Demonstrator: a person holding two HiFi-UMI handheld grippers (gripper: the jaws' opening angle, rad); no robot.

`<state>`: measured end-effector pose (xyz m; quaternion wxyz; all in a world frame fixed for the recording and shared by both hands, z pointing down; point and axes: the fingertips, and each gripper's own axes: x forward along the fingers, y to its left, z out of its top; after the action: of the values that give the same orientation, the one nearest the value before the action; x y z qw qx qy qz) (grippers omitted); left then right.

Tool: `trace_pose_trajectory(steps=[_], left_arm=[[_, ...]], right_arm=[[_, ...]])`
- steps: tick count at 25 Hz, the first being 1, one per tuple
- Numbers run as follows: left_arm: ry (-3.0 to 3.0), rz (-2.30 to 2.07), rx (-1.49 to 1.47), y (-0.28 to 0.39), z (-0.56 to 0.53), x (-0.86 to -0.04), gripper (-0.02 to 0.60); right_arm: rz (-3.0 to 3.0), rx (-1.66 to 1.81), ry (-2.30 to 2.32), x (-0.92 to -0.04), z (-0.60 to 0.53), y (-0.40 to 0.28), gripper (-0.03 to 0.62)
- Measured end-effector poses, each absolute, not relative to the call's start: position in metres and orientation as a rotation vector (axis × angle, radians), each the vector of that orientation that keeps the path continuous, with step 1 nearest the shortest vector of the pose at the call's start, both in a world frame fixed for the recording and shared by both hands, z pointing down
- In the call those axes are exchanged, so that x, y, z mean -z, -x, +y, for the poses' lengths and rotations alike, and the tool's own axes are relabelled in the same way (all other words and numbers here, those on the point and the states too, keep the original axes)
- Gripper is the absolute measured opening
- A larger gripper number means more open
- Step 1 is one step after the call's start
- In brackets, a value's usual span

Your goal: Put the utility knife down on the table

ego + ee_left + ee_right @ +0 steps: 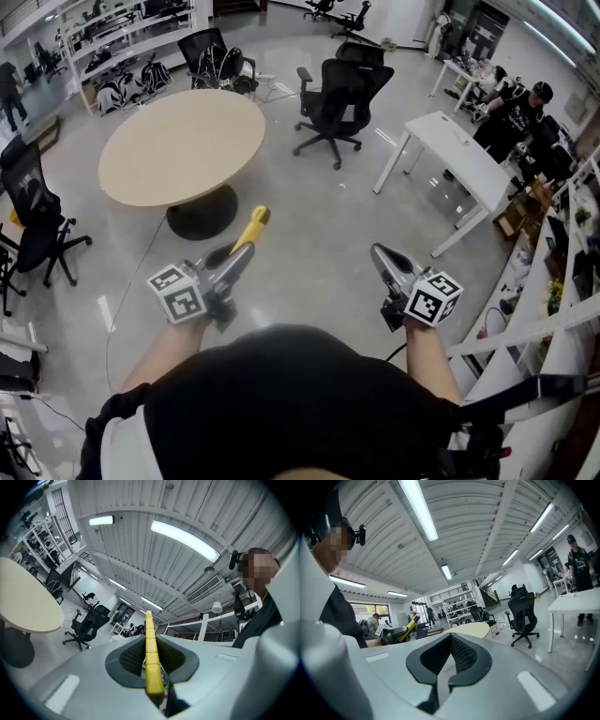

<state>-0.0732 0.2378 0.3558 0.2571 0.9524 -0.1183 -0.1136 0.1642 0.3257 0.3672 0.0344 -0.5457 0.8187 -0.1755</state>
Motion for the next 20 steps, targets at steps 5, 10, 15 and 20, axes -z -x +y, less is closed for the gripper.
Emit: trace_pose_trajectory(steps=[5, 10, 15, 20], left_arm=[[-2.580, -0.379, 0.333, 0.003, 0.214, -0.347, 0.057], [-2.579, -0.387, 0.312, -0.045, 0.194, -0.349, 0.057], [-2.557, -0.385, 0.305, -0.066, 0.151, -0.362, 0.057], [-2.547, -0.310, 0.312, -0.078, 0.086, -0.376, 0.057]], right_arm=[[2.568, 0.492, 1.611, -0.352, 0.291, -0.237, 0.014], [2.572, 0.543, 1.590, -0.363, 0.266, -0.284, 0.014], [2.566, 0.559, 1.604, -0.371, 0.228, -0.306, 0.014], [2.542, 0.567, 1.668, -0.378, 0.167, -0.313, 0.014]])
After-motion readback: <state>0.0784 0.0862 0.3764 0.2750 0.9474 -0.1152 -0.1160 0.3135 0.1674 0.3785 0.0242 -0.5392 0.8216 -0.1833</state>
